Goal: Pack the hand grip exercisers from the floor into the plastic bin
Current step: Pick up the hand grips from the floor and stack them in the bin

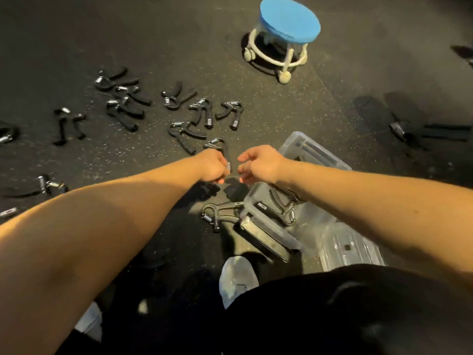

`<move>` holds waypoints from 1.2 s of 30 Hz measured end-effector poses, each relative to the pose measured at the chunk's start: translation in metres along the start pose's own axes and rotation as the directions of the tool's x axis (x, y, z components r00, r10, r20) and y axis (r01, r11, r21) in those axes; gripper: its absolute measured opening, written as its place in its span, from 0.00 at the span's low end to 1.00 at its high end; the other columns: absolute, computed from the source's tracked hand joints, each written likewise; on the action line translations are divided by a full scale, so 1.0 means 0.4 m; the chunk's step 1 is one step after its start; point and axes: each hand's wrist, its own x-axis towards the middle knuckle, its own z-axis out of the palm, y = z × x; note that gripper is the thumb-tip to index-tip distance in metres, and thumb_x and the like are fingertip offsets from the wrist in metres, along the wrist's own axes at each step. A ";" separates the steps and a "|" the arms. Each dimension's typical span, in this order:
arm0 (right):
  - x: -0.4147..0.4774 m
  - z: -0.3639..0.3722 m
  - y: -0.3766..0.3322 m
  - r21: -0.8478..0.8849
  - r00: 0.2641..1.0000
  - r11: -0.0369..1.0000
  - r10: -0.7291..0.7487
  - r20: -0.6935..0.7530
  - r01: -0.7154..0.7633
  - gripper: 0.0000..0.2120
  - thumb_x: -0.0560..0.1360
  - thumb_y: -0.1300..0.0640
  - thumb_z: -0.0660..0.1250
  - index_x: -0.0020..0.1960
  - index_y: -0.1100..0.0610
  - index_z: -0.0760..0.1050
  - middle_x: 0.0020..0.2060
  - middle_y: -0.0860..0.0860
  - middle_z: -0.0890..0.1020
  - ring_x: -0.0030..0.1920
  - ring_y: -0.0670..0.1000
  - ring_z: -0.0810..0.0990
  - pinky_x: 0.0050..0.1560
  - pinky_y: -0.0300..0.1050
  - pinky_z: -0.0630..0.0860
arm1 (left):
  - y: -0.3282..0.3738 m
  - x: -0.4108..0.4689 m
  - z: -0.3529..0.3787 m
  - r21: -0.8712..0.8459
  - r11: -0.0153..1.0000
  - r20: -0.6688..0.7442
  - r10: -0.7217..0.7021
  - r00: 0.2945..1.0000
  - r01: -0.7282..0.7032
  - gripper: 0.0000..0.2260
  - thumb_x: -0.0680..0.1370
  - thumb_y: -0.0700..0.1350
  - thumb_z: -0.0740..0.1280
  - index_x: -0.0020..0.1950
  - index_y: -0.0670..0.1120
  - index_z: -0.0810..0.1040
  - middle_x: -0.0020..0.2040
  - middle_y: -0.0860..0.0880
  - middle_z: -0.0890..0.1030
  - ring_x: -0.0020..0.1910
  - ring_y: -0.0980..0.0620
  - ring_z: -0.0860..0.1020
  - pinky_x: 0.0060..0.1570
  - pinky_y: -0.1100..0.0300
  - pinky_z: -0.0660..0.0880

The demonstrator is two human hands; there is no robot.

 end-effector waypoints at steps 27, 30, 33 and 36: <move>0.334 0.315 0.197 -0.954 0.967 0.275 0.184 0.176 0.121 0.19 0.77 0.62 0.67 0.67 0.54 0.75 0.63 0.53 0.79 0.64 0.57 0.78 0.58 0.52 0.75 | -0.380 0.173 0.151 0.292 0.927 -0.089 -0.219 0.972 0.236 0.12 0.77 0.50 0.71 0.58 0.51 0.77 0.48 0.52 0.79 0.48 0.51 0.78 0.46 0.56 0.75; 0.323 0.309 0.183 -0.951 0.969 0.261 0.137 0.206 0.165 0.17 0.78 0.62 0.67 0.66 0.54 0.76 0.60 0.53 0.81 0.61 0.56 0.80 0.56 0.50 0.75 | -0.379 0.160 0.139 0.268 0.937 -0.075 -0.212 0.974 0.225 0.10 0.78 0.50 0.70 0.57 0.52 0.76 0.46 0.52 0.78 0.47 0.52 0.78 0.47 0.56 0.75; 0.308 0.300 0.153 -0.946 0.970 0.230 0.030 0.243 0.230 0.15 0.79 0.60 0.65 0.66 0.56 0.74 0.59 0.54 0.81 0.60 0.56 0.80 0.51 0.48 0.74 | -0.383 0.142 0.106 0.164 0.964 -0.082 -0.199 0.977 0.210 0.07 0.79 0.48 0.68 0.56 0.52 0.76 0.47 0.51 0.79 0.47 0.53 0.79 0.53 0.52 0.78; 0.297 0.275 0.109 -0.926 0.963 0.270 -0.033 0.266 0.265 0.14 0.78 0.57 0.66 0.64 0.56 0.75 0.55 0.54 0.80 0.58 0.57 0.80 0.49 0.48 0.73 | -0.386 0.122 0.058 0.002 0.984 -0.120 -0.175 0.977 0.177 0.06 0.79 0.47 0.68 0.56 0.50 0.76 0.48 0.49 0.80 0.47 0.51 0.80 0.54 0.50 0.79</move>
